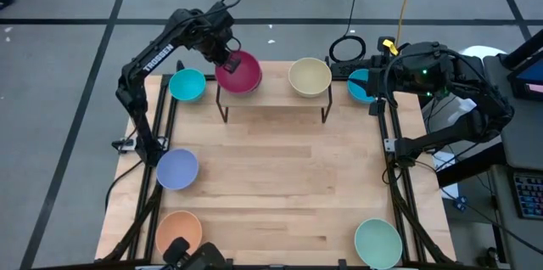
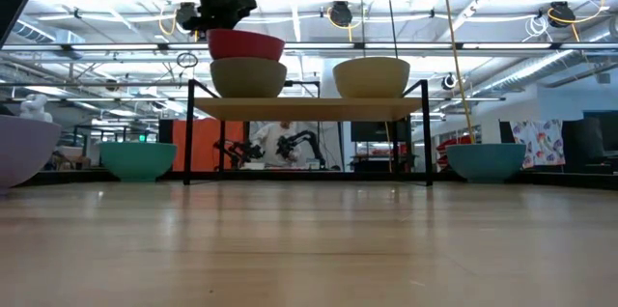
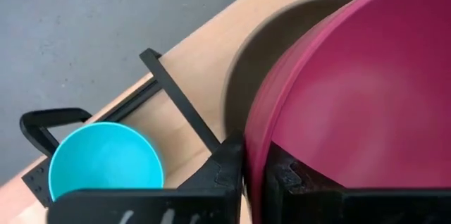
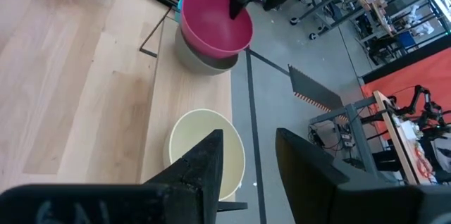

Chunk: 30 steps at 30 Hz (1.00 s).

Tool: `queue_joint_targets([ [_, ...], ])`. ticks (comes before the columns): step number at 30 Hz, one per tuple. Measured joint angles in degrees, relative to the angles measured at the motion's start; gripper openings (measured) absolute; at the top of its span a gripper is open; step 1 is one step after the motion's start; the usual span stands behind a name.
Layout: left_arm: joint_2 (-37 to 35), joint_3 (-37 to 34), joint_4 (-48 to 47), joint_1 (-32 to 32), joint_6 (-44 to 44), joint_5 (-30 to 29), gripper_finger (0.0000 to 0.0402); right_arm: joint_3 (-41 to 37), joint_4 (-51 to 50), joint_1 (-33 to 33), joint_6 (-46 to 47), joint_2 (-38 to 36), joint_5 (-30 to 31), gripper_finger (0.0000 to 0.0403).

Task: Place and stack bowls onto a shelf
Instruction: Stack the pink bowl on top of the gray bowl on the shelf

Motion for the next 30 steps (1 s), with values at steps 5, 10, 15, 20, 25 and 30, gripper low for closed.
queue_joint_targets([
  [5,0.0,-1.8,-0.1,0.0,1.0,0.1,0.0030,0.0,0.0,0.0,0.0,0.0,0.0,0.0125],
  [10,0.0,-3.5,2.4,0.0,1.4,-1.0,0.0033,0.0,0.0,0.0,-0.1,0.0,0.0,0.0125],
  [15,0.0,-5.0,6.5,0.0,3.3,-1.2,0.0034,0.0,0.0,0.0,-0.2,0.0,0.0,0.0125],
  [20,0.0,-5.6,9.4,-0.1,4.1,-1.2,0.0054,0.0,0.0,0.0,-0.2,0.0,0.1,0.0125],
  [25,0.0,-5.7,9.0,-0.2,3.2,-1.2,0.0086,0.0,0.0,0.0,-0.2,0.0,0.1,0.0125],
  [30,0.0,-5.7,8.9,-0.5,3.9,-1.2,0.0103,0.0,0.1,0.0,-0.2,0.0,0.2,0.0125],
])
